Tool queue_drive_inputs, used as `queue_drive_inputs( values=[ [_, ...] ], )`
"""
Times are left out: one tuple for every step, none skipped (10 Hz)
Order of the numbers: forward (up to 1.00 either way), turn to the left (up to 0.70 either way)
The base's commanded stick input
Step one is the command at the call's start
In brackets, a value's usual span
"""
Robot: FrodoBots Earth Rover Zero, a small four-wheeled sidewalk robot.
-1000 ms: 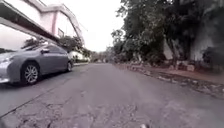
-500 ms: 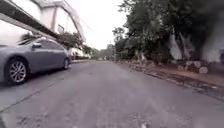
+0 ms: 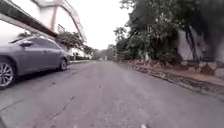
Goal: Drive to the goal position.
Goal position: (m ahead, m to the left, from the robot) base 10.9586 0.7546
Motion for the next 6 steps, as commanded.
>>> queue_drive_inputs(
  values=[
    [1.00, 0.01],
    [1.00, 0.01],
    [1.00, 0.01],
    [1.00, 0.01],
    [1.00, 0.01],
    [1.00, 0.01]
  ],
)
